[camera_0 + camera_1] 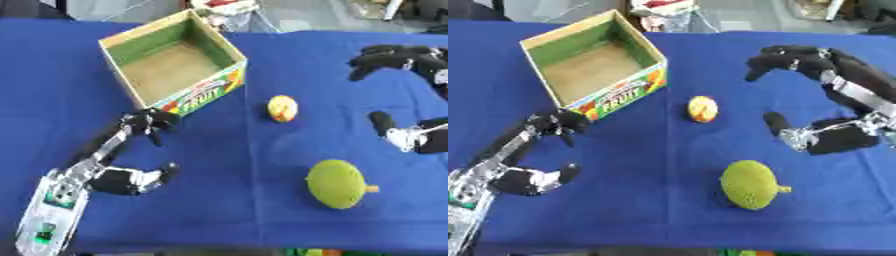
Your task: Pick up objects on the table and place them in the box.
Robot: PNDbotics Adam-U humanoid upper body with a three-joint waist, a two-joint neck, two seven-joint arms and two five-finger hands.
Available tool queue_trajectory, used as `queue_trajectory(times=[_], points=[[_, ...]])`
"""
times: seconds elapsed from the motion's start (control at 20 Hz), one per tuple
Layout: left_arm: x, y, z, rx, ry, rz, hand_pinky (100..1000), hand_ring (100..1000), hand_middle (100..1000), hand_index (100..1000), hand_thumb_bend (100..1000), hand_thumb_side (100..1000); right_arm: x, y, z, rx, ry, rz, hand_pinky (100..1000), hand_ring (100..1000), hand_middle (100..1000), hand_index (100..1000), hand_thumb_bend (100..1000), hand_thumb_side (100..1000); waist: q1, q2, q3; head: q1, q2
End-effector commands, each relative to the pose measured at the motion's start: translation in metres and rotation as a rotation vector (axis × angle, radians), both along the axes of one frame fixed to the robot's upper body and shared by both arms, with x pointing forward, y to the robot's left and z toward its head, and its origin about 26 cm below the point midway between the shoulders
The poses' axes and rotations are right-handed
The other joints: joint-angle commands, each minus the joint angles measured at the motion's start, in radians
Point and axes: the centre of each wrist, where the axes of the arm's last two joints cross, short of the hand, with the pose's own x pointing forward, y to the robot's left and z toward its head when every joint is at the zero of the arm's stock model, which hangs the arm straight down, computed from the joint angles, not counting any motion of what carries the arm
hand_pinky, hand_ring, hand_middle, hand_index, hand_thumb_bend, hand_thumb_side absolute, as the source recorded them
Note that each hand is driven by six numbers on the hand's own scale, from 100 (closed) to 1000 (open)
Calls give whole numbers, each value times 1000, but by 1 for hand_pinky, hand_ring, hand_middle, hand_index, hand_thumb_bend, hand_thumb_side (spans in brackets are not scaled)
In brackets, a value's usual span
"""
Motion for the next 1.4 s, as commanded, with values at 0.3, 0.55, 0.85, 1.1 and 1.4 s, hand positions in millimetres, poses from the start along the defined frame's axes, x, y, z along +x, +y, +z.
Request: queue_trajectory(times=[0.3, 0.55, 0.85, 1.1, 1.4], points=[[1, 3, 5, 9, -14, -3, 564, 736, 755, 876, 479, 575, -2, -5, 12, -40, -35, -9, 955, 875, 747, 948, 100, 100, 1, -15, 0, 0, 5], [0, 3, 5, 10, -13, -2, 564, 736, 755, 876, 477, 575, -1, -6, 12, -77, -33, -13, 958, 882, 757, 948, 100, 100, 1, -15, 0, 0, 5], [0, 3, 4, 13, -11, -2, 563, 736, 754, 875, 476, 575, 0, -10, 6, -200, -21, -27, 959, 888, 780, 953, 100, 100, -4, -16, 3, 2, 5], [0, 3, 4, 17, -9, -5, 563, 736, 754, 876, 476, 575, 2, -11, -9, -303, -5, -18, 959, 890, 789, 955, 100, 115, -9, -16, 5, 0, 5], [0, 3, 4, 19, -7, -6, 563, 736, 753, 876, 475, 576, 4, -13, -25, -392, 5, -13, 958, 891, 800, 957, 100, 190, -11, -16, 8, 0, 5]])
